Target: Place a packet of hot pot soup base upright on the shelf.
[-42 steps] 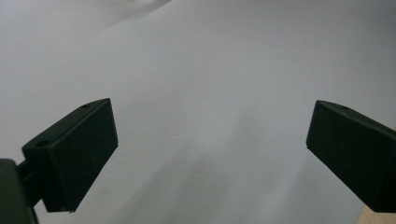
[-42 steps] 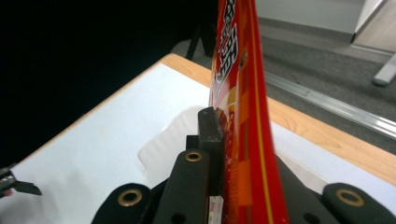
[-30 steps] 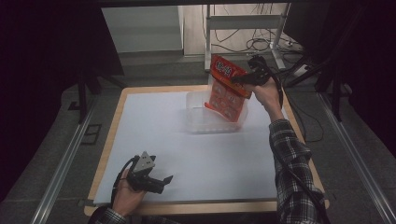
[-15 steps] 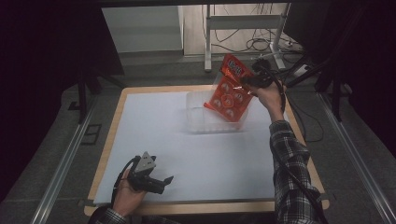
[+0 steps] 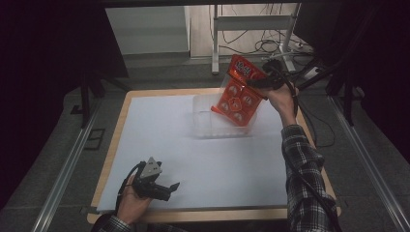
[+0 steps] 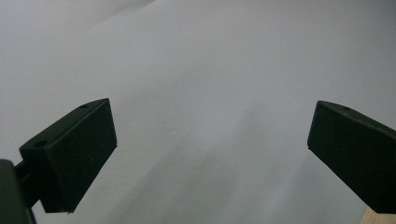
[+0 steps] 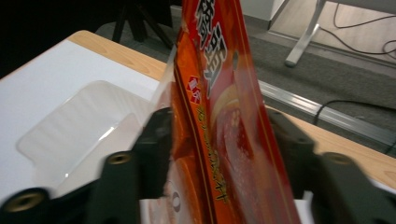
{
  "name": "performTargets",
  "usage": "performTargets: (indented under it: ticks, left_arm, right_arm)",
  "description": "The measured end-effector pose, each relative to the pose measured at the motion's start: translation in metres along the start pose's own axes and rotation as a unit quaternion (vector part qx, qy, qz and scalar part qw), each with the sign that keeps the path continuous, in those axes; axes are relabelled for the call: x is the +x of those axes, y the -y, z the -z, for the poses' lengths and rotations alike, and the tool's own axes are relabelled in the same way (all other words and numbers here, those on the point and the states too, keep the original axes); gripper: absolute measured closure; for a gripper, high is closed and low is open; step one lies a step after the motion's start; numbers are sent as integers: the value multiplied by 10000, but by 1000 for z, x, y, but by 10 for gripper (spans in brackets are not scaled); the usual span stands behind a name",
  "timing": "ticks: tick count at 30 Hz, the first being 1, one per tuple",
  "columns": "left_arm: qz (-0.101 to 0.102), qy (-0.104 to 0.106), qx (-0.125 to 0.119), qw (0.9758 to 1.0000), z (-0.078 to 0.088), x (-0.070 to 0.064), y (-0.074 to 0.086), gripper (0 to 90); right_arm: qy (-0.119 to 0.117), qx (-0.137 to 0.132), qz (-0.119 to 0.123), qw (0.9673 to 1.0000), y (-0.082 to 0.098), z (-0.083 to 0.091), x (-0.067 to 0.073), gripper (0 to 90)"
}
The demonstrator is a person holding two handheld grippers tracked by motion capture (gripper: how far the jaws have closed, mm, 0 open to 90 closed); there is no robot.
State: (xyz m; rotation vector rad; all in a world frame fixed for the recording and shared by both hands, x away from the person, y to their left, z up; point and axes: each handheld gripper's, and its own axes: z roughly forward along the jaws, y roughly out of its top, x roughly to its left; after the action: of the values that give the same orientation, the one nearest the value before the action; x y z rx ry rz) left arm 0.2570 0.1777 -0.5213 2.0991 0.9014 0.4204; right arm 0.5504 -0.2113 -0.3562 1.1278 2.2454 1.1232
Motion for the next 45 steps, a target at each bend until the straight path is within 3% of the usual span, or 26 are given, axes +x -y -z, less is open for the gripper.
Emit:
performTargets:
  ticks: [5, 9, 19, 26, 45]
  left_arm:
    - [11, -17, 6, 10000, 0, 0, 0, 12]
    - [5, -27, 17, 10000, 0, 0, 0, 11]
    - [-21, -35, -24, 10000, 0, -1, 0, 11]
    - [-66, -38, -15, 10000, 0, -2, 0, 11]
    - [-97, 19, -153, 9998, 1, -4, -1, 14]
  right_arm:
    - [-224, -130, -244, 9994, 2, 4, -3, 267]
    - [-159, -107, -106, 9998, 1, 7, -1, 193]
    - [-363, -157, -26, 9992, 2, 18, 0, 62]
    - [-379, -48, 12, 9993, 4, 23, 5, 24]
    - [-218, -167, 178, 9995, 14, 40, 13, 0]
